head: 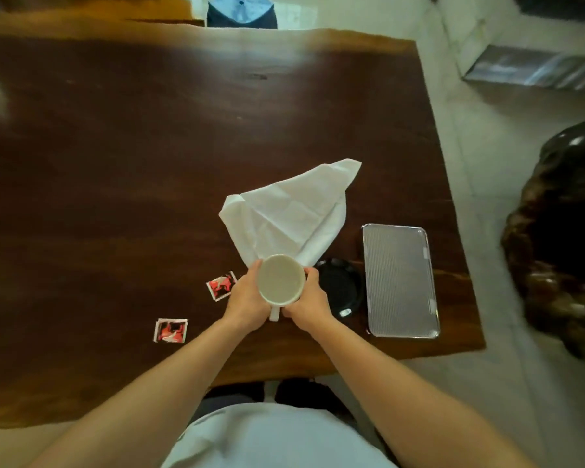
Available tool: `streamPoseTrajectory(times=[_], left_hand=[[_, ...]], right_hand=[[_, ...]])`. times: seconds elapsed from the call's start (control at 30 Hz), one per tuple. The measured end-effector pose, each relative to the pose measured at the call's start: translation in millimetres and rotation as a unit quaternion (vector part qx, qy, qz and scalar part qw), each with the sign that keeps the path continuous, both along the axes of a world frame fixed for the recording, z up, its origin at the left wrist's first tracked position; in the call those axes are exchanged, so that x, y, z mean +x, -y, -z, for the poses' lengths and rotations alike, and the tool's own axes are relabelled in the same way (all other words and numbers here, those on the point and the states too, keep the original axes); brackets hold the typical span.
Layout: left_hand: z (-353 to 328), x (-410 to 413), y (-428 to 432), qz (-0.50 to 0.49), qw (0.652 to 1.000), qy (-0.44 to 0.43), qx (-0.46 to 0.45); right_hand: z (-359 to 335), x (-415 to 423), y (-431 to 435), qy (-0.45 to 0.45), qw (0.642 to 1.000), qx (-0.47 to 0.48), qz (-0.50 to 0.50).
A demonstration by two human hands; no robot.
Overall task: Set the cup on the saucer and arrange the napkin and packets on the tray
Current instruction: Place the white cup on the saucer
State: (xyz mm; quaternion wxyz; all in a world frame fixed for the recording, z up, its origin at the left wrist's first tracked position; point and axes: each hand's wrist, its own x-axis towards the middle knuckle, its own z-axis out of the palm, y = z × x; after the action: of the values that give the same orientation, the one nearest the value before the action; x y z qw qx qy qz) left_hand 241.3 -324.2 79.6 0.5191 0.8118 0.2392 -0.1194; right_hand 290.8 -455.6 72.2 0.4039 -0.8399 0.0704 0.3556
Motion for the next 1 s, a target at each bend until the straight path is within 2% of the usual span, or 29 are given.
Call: streamPoseTrajectory(times=[0.2, 0.4, 0.67, 1.0], left_hand=[[5, 2, 78, 0.067, 0.997, -0.022, -0.010], [9, 5, 124, 0.077, 0.996, -0.036, 0.000], [14, 20, 136, 0.055, 0.998, -0.032, 0.016], [42, 38, 140, -0.017, 0.998, -0.063, 0.022]], right_hand=[[12, -12, 85, -0.018, 0.998, -0.020, 0.049], [16, -12, 129, -0.015, 0.998, -0.029, 0.053], [12, 11, 140, -0.014, 0.999, -0.018, 0.025], [31, 38, 129, -0.008, 1.000, -0.020, -0.004]])
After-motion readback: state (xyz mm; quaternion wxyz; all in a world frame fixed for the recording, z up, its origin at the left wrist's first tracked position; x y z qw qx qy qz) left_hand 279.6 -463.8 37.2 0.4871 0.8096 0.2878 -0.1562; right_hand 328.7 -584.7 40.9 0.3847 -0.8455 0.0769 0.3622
